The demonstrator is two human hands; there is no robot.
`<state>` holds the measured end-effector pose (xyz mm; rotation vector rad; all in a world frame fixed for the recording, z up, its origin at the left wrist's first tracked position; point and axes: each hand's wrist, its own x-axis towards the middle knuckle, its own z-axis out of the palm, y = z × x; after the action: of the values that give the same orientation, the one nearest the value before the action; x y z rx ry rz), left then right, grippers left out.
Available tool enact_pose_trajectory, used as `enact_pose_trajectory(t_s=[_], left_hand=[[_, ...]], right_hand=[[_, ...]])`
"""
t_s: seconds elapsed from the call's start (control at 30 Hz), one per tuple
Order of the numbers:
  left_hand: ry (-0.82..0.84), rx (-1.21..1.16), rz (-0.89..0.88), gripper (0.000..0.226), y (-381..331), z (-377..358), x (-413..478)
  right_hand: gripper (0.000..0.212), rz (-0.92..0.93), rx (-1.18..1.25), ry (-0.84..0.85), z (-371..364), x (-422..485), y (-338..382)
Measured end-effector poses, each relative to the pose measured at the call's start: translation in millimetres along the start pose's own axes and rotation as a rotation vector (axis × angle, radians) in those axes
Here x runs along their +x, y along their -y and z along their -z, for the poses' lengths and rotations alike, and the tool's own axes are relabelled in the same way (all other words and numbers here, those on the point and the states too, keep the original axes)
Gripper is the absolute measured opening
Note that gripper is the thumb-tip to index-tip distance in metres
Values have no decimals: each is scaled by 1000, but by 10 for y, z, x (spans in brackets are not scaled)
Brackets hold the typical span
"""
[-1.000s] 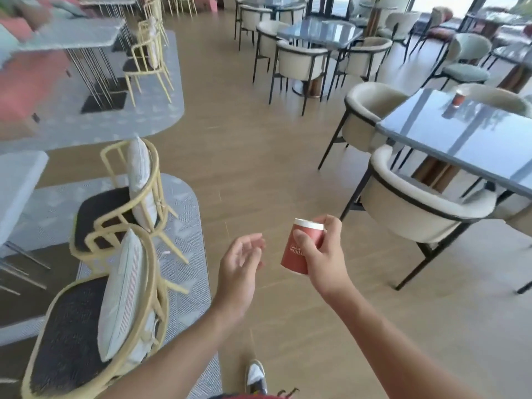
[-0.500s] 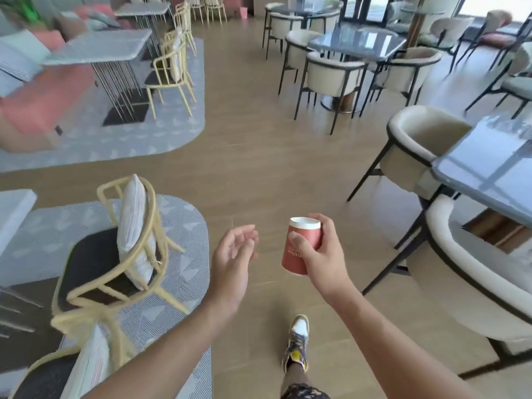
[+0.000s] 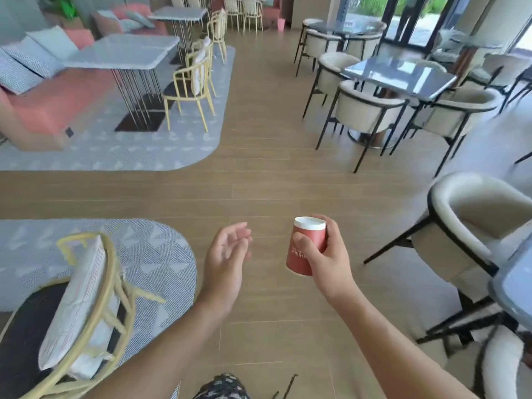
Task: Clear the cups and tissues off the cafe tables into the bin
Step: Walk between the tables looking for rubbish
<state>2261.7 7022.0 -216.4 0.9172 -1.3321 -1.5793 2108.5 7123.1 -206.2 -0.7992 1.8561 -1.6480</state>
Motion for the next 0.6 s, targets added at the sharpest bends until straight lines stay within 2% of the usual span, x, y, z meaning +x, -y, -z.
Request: enact_pose_trajectory(t_s=[0.17,0.33,0.43,0.6], left_hand=[[9,27,-20,30,154,-244,1221],[39,70,-38,24,345,-409,2649],[95,132,-40,30,388,-512,3495],[123,139,-44,32,274,-765,4867]], right_hand=[[51,-6,-9,7,-156,1250,-122],[54,-3,-32,8,-571,2631,-231],[47,-7,-23,-18,-809,3473,-162],[52,6,-1,-54,-1075,4776,40]])
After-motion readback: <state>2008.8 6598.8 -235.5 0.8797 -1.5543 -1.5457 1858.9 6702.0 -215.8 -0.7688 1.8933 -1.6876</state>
